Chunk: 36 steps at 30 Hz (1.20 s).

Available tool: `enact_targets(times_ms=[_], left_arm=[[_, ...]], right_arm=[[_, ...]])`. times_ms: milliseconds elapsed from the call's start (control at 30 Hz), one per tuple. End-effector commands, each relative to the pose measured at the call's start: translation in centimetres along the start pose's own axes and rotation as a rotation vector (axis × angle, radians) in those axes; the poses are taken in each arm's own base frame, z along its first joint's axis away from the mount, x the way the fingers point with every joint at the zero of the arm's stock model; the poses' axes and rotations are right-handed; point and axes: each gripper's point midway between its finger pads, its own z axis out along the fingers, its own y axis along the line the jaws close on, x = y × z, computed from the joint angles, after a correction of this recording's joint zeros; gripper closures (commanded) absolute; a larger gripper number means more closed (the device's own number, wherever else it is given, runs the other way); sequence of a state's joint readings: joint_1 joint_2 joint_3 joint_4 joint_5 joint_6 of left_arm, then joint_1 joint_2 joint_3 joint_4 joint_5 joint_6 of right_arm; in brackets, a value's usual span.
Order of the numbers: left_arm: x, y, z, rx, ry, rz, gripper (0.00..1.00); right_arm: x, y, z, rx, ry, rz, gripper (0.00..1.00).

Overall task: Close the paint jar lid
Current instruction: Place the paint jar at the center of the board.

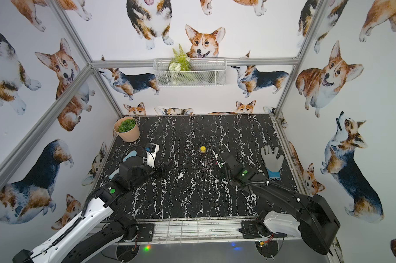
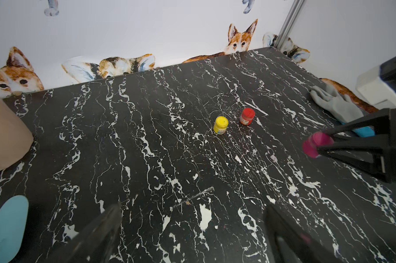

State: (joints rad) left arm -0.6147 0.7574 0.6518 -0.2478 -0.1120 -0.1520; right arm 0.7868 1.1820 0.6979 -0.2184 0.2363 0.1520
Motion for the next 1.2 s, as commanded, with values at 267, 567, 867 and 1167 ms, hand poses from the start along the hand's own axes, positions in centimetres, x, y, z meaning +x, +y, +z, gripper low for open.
enact_targets(times_ms=[267, 567, 867, 1167], left_arm=[[1.4, 0.9, 1.0, -0.049, 0.034, 0.019, 0.0], [1.3, 1.3, 0.8, -0.072, 0.04, 0.034, 0.0], [1.3, 1.1, 1.2, -0.066, 0.047, 0.039, 0.0], [1.3, 1.1, 1.0, -0.065, 0.038, 0.038, 0.0]], right_arm=[[-0.9, 1.4, 7.4, -0.008, -0.039, 0.064, 0.72], [-3.2, 2.1, 11.2, 0.001, -0.081, 0.042, 0.72], [-1.8, 1.8, 12.4, 0.026, -0.052, 0.045, 0.69], [-1.4, 1.3, 12.3, 0.053, -0.061, 0.04, 0.66]])
